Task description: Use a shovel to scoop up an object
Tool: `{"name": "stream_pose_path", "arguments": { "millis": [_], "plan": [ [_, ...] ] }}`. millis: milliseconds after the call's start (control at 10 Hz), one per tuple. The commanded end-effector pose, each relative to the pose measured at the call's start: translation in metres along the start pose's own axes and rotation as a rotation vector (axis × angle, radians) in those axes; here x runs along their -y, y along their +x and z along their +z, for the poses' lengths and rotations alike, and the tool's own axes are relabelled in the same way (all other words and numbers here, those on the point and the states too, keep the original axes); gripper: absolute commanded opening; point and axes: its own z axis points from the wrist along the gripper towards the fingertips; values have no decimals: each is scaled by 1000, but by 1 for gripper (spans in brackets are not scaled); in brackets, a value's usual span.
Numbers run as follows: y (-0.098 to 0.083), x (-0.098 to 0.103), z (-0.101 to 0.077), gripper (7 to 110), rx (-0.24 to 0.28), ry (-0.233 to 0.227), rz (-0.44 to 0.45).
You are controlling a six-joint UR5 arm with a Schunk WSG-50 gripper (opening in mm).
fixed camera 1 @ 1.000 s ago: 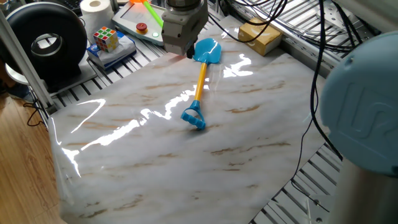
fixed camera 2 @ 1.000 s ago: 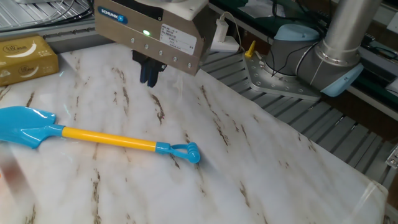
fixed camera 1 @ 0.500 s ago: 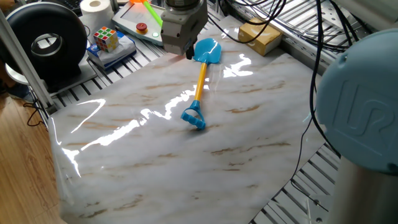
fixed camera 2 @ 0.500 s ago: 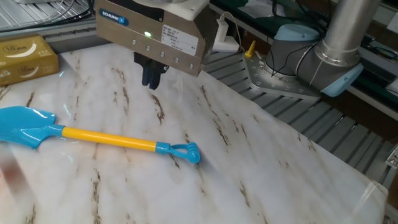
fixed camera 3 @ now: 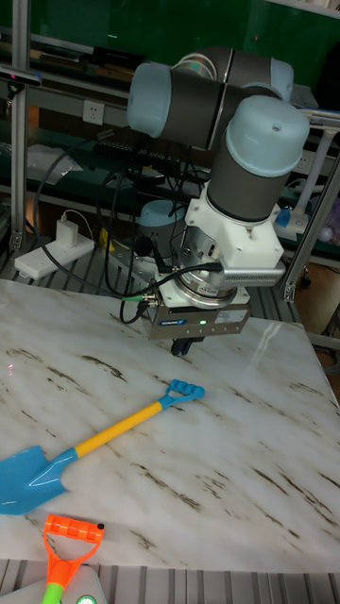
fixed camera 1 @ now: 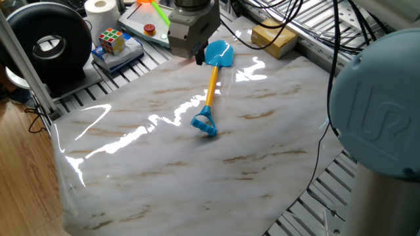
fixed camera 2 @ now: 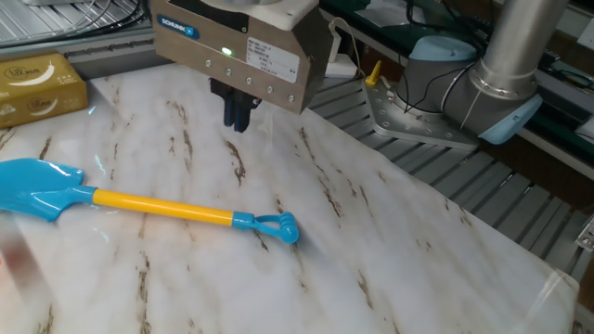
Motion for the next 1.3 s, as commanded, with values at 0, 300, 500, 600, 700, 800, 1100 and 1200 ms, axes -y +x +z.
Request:
{"name": "stream_pose_path", "arguments": {
  "millis": [0,300,500,600,700,800,1100,1200],
  "plan": [
    [23,8,-2,7,-88,33,29],
    [23,11,-2,7,-91,42,-12],
    [31,20,-4,7,-125,77,-7],
    [31,20,-4,7,-123,77,0],
    [29,16,-3,7,-116,63,-2],
    [25,9,-2,7,-98,36,12],
    [15,5,-2,7,-57,19,50],
    [12,0,-1,7,-45,-2,47]
  ]
}}
